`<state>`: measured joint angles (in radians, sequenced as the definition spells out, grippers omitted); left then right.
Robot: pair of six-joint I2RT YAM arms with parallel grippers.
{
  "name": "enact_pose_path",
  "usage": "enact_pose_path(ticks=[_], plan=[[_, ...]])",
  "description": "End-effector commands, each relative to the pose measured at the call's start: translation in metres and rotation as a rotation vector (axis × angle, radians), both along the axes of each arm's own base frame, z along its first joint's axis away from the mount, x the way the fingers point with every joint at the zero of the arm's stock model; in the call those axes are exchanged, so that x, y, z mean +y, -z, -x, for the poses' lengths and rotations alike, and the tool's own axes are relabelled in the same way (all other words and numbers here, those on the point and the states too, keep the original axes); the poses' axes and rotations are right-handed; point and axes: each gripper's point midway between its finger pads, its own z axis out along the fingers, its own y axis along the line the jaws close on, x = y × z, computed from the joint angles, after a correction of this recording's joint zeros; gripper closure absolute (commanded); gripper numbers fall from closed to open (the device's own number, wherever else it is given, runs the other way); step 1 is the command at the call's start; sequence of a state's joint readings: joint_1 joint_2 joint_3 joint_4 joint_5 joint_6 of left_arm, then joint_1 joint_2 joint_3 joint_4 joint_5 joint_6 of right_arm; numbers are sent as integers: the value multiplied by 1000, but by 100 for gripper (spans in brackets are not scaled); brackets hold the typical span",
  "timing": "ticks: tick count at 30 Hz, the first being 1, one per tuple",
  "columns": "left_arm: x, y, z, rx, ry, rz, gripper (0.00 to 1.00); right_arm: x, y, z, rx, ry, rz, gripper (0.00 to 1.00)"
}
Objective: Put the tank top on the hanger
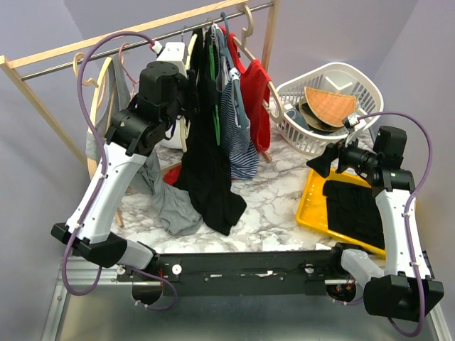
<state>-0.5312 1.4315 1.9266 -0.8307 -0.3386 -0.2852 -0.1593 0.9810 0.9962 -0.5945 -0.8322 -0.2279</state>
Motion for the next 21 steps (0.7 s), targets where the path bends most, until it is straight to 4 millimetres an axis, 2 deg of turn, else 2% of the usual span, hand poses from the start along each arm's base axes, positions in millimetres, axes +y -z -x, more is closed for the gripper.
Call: enact_pose_path(ticks=[1, 3, 7, 9, 10, 12, 13, 14, 15, 16, 17, 18, 19, 20, 21], plan=[[1, -35, 26, -77, 63, 98, 27, 0, 0, 4, -3, -5, -5, 0], [1, -43, 34, -92, 77, 130, 21, -1, -1, 3, -9, -2, 3, 0], [4, -67, 63, -141, 135, 196, 9, -2, -1, 5, -24, -2, 23, 0], [1, -70, 74, -148, 185, 217, 5, -4, -3, 6, -53, -5, 47, 0], [4, -80, 87, -179, 203, 235, 2, -4, -4, 7, -67, -7, 57, 0], [-3, -76, 101, -181, 282, 245, 1, -7, -9, 9, -110, 7, 86, 0], [2, -88, 119, -231, 317, 266, 1, -9, -12, 8, -136, 18, 98, 0], [-3, -73, 123, -209, 351, 259, 1, -14, -14, 7, -153, 46, 118, 0], [-7, -69, 133, -210, 398, 272, 1, -16, -17, 10, -177, 64, 126, 0], [-1, -79, 152, -269, 428, 295, 1, -18, -22, 12, -198, 81, 136, 0], [-1, -75, 159, -276, 448, 299, 1, -22, -26, 12, -211, 112, 148, 0], [-4, -52, 159, -239, 462, 290, 1, -24, -38, 16, -249, 137, 156, 0], [3, -54, 175, -276, 475, 304, 1, -27, -44, 18, -265, 163, 160, 0], [5, -49, 182, -280, 487, 307, 1, -33, -49, 19, -275, 214, 170, 0], [3, -28, 183, -250, 497, 290, 1, -37, -58, 22, -299, 245, 172, 0]])
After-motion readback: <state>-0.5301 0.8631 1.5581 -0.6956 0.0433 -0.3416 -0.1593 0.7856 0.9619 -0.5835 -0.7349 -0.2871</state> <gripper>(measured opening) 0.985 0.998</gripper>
